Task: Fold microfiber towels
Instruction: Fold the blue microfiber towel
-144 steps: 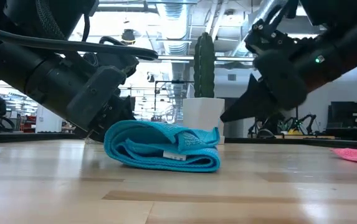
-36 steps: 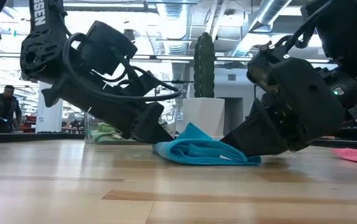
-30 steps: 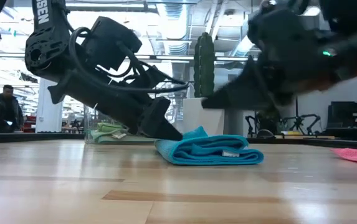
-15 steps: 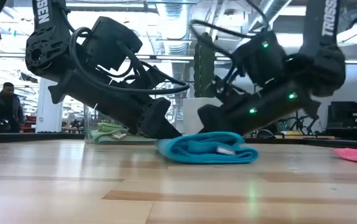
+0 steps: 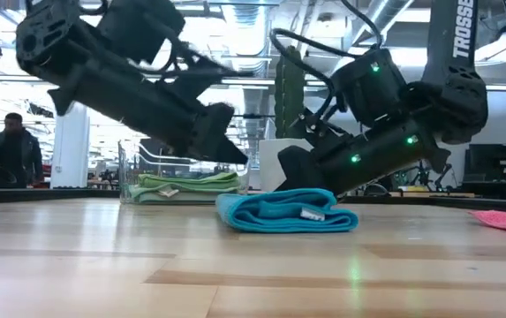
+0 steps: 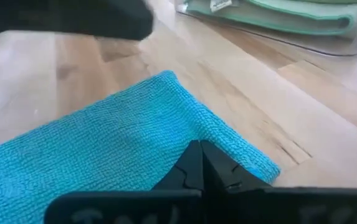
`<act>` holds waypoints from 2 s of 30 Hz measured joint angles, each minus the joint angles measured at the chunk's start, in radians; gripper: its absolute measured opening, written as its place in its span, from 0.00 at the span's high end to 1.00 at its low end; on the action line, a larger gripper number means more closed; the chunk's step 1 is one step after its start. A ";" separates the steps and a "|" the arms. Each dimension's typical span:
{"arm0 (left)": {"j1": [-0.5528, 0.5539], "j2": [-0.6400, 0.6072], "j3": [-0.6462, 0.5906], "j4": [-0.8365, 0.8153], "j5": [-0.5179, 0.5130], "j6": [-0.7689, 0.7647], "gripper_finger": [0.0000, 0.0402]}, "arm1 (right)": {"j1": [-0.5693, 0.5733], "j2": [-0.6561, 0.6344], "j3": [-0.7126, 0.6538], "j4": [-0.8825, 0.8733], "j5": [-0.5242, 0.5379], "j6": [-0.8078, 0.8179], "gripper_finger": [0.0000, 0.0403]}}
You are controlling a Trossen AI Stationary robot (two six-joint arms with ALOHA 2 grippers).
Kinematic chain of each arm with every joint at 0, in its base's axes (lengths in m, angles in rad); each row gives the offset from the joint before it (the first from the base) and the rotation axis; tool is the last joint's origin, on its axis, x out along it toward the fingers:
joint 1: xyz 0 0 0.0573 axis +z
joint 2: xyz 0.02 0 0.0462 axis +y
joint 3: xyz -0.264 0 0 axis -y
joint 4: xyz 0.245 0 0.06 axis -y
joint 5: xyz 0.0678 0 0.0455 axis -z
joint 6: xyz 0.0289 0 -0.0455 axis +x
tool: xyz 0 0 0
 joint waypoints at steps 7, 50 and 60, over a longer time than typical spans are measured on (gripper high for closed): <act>0.008 0.040 -0.053 0.020 -0.017 -0.095 1.00 | -0.003 -0.066 -0.001 0.008 -0.011 -0.094 0.97; -0.045 0.071 -0.053 0.153 0.047 -0.144 1.00 | 0.219 -0.197 -0.108 0.075 -0.036 -0.009 0.97; -0.073 0.044 -0.053 0.185 0.039 -0.134 1.00 | 0.326 0.091 -0.045 0.229 0.023 0.093 0.97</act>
